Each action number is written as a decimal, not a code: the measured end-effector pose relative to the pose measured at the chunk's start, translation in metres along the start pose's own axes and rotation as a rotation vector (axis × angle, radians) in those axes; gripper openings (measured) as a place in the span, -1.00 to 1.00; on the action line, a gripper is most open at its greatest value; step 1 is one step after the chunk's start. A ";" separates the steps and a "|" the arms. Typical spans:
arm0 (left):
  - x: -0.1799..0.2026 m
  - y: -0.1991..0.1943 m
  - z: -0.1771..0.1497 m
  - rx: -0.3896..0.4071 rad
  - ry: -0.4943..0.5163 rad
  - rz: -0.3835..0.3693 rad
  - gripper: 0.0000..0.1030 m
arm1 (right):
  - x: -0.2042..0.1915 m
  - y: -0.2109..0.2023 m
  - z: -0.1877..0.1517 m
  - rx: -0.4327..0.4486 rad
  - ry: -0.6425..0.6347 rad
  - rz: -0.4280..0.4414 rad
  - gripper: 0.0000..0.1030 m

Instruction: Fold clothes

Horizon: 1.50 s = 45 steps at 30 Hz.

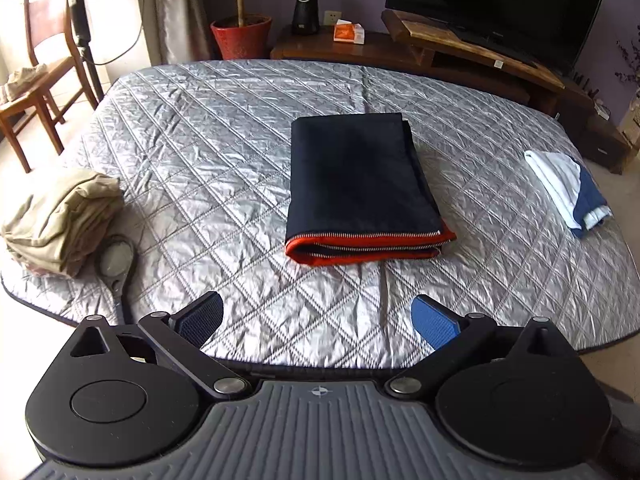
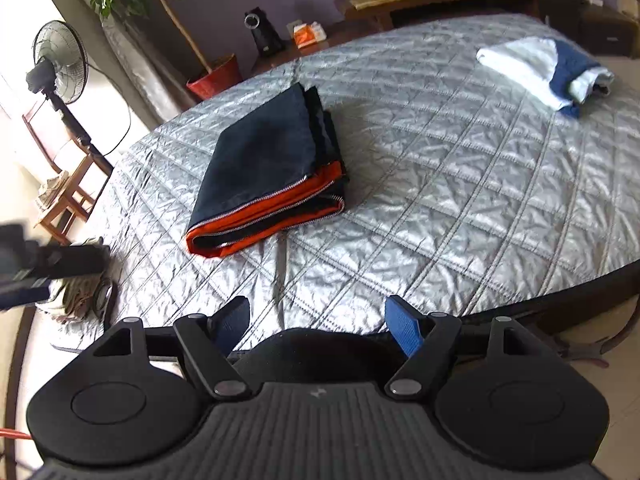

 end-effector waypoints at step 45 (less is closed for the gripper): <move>-0.045 0.217 0.077 0.032 -0.048 0.112 1.00 | -0.002 0.214 0.142 -0.307 -0.018 0.643 0.88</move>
Point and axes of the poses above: each gripper's, at about its wrist camera, not at the fingertips, and y roughly the way its jaws point, x to its right, z to its top, the point moved 10 cm from there along y, roughly the way its jaws point, and after that the axes turned 6 degrees about -y, right-handed, at the moved point
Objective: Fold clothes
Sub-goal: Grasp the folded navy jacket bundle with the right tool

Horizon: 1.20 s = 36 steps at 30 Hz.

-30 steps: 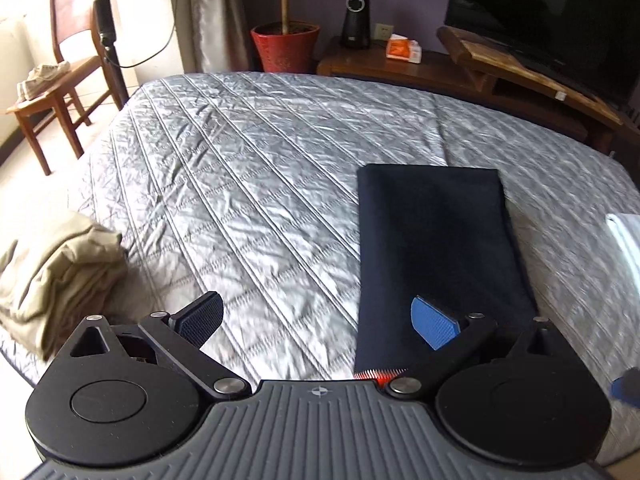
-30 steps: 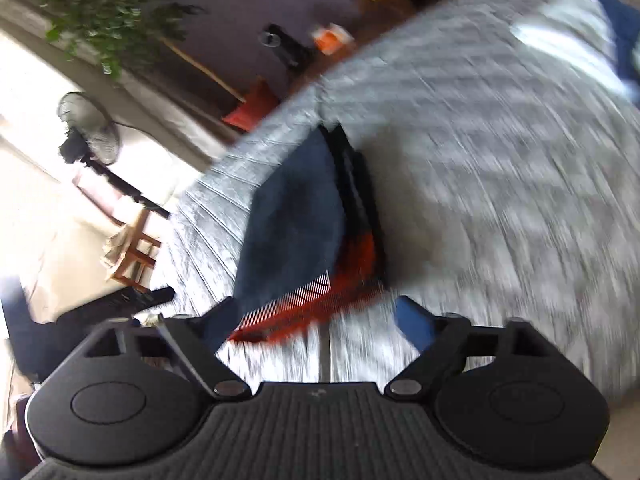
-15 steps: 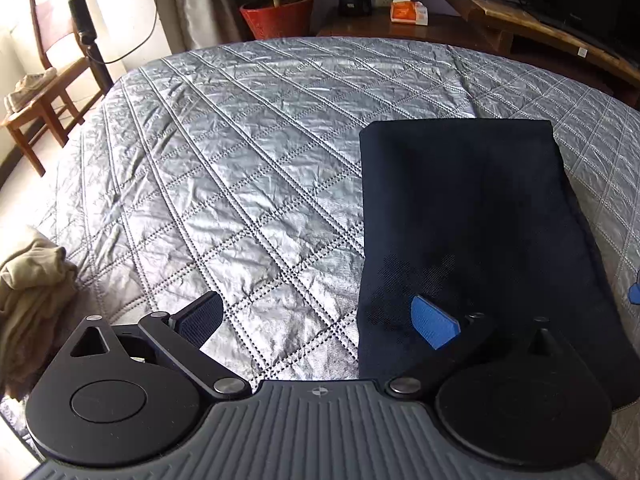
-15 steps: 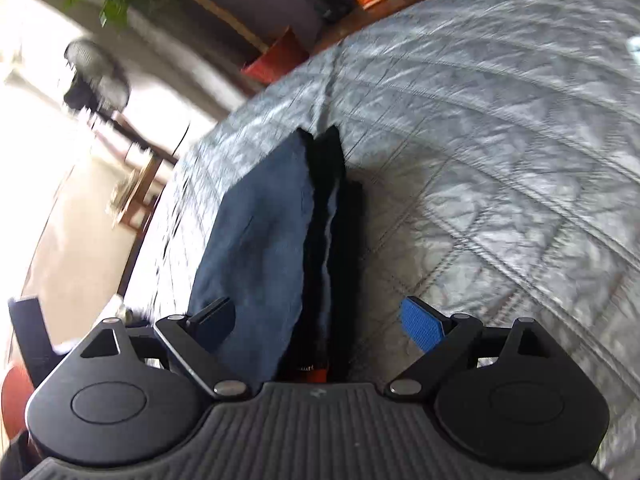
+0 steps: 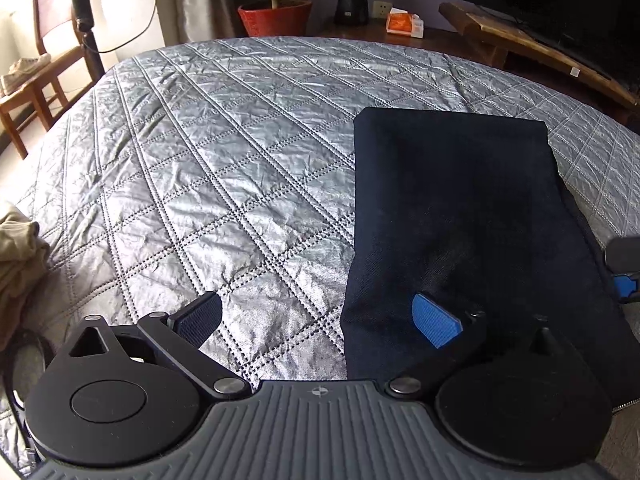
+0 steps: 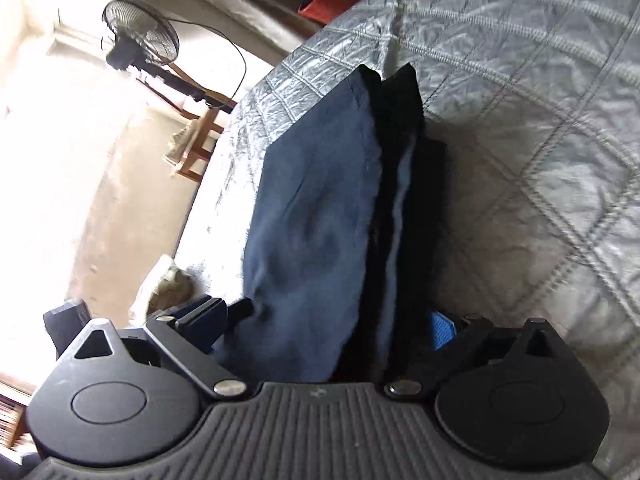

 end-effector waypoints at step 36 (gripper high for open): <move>-0.006 0.003 0.004 0.011 -0.051 0.013 1.00 | -0.048 0.081 -0.022 -0.076 0.029 0.069 -0.78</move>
Point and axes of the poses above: each gripper's, at about its wrist camera, not at the fingertips, and y roughly the way its jaws point, x to its right, z to its top, the point moved 10 cm from there along y, roughly the way its jaws point, and after that the axes turned 6 degrees about -y, right-handed, at the moved point
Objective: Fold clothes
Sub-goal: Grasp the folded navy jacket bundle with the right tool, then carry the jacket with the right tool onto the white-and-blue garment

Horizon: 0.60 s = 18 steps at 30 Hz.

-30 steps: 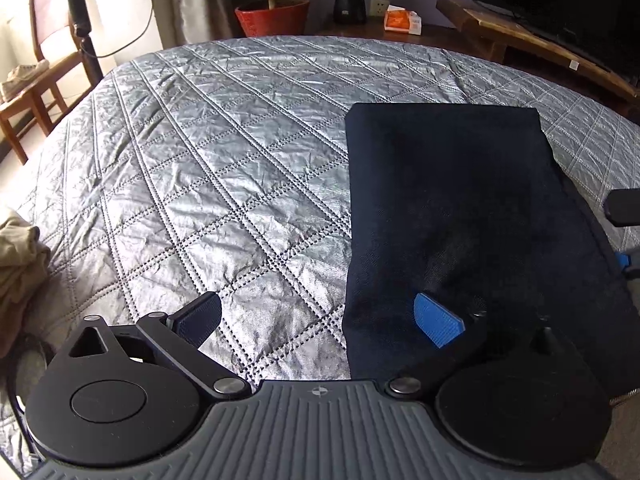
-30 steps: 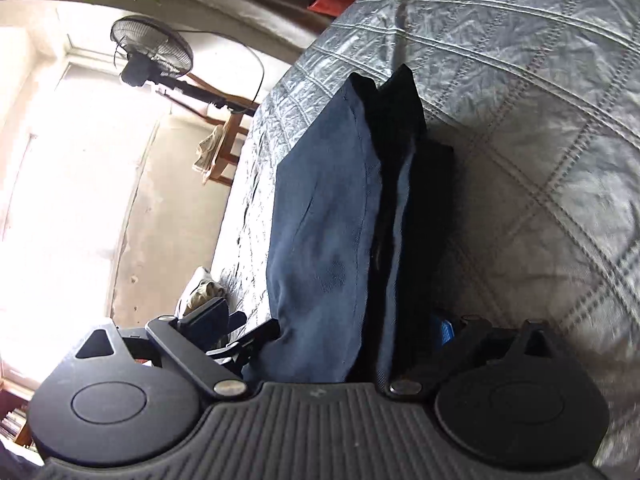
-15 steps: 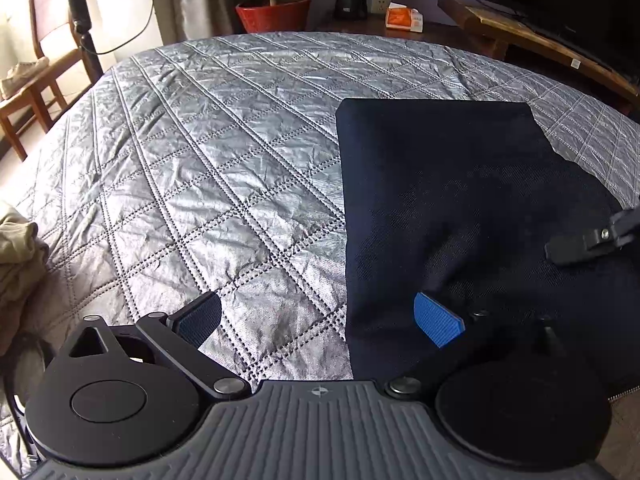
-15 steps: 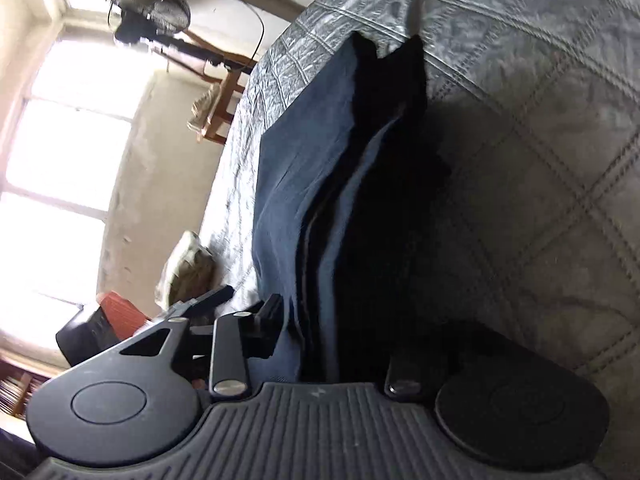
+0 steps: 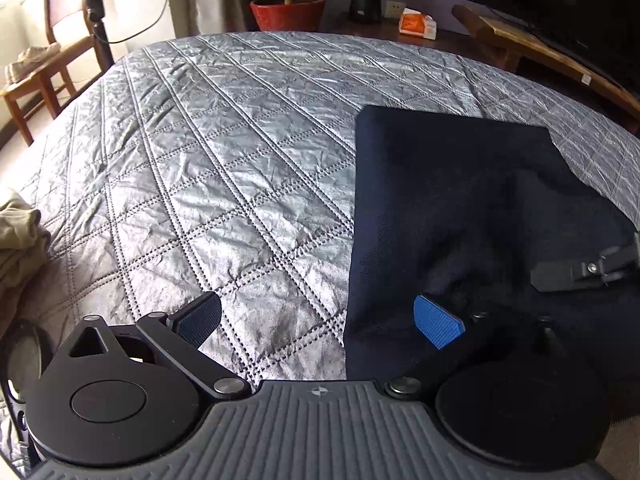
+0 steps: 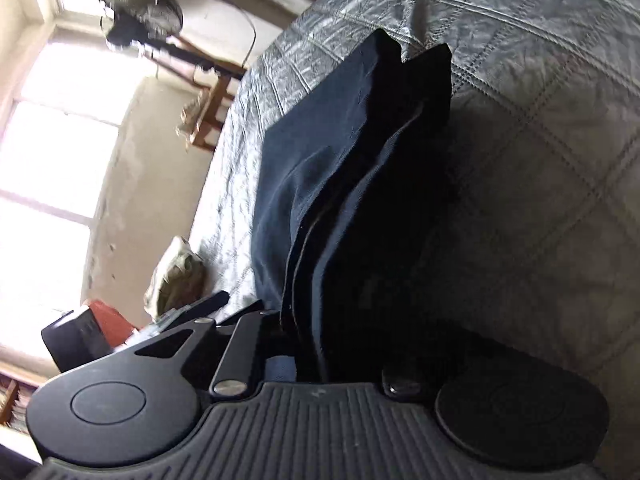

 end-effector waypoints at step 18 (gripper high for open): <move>0.027 -0.018 0.013 0.088 -0.046 -0.068 0.98 | -0.038 -0.179 -0.034 0.767 0.284 0.159 -0.81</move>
Point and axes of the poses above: each gripper's, at about its wrist camera, not at the fingertips, and y roughly the way its jaws point, x to its right, z to its top, the point moved 10 cm from there along y, roughly the way its jaws point, and after that the axes turned 6 degrees about -y, right-handed, at the moved point
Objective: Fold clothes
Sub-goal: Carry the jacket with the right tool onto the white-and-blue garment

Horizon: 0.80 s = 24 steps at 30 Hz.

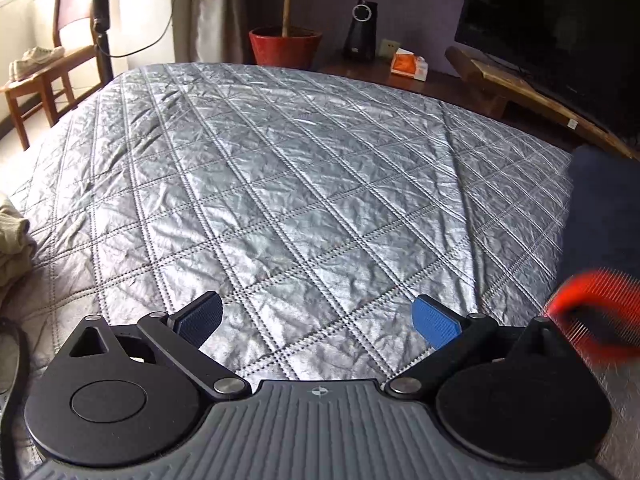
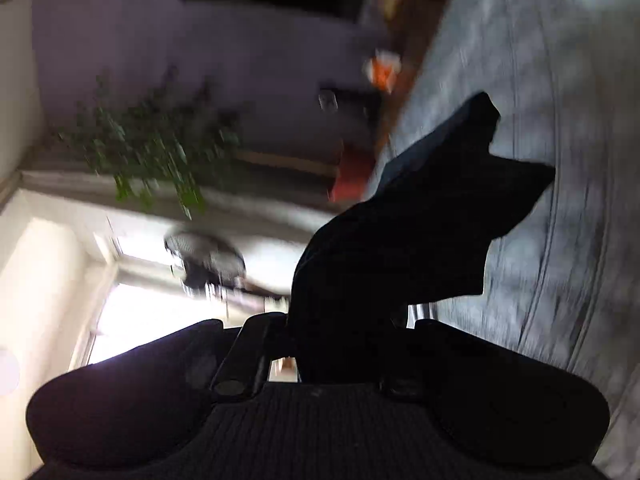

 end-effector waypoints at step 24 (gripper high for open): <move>0.028 0.006 -0.014 -0.038 0.056 -0.054 0.98 | 0.124 -0.186 0.049 0.509 0.107 -0.632 -0.14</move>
Point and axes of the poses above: each gripper's, at about its wrist camera, not at the fingertips, and y roughly the way its jaws point, x to its right, z to its top, the point moved 10 cm from there along y, roughly the way its jaws point, and after that the axes turned 6 degrees about -y, right-handed, at the moved point
